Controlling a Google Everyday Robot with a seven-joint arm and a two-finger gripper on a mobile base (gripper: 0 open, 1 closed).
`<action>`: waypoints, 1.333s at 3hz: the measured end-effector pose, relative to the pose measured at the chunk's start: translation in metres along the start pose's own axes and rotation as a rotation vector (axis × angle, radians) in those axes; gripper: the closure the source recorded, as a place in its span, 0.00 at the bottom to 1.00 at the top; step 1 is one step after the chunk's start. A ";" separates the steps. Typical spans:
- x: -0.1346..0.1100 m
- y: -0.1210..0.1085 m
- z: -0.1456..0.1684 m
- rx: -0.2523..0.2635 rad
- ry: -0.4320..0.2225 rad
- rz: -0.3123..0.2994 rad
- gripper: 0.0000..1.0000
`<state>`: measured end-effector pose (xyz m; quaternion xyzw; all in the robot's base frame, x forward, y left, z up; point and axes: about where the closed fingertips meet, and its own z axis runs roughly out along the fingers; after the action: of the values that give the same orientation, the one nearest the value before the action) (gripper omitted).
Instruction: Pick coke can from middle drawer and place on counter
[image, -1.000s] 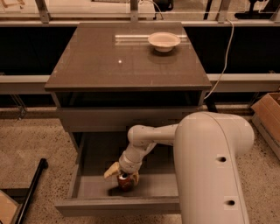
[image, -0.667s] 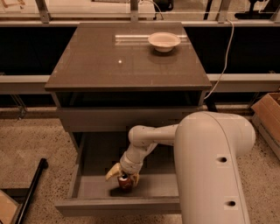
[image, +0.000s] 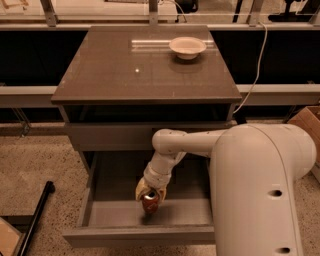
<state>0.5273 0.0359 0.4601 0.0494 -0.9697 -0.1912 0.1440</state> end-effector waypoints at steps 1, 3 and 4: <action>0.020 -0.007 -0.095 -0.006 0.019 -0.169 1.00; 0.084 -0.029 -0.262 0.080 -0.004 -0.446 1.00; 0.091 -0.035 -0.357 0.148 -0.130 -0.501 1.00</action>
Offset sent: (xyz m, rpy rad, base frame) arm -0.0092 -0.1460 0.2560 0.0884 -0.0775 0.5344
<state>0.5487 -0.1371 0.7867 0.2859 -0.9457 -0.1522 0.0255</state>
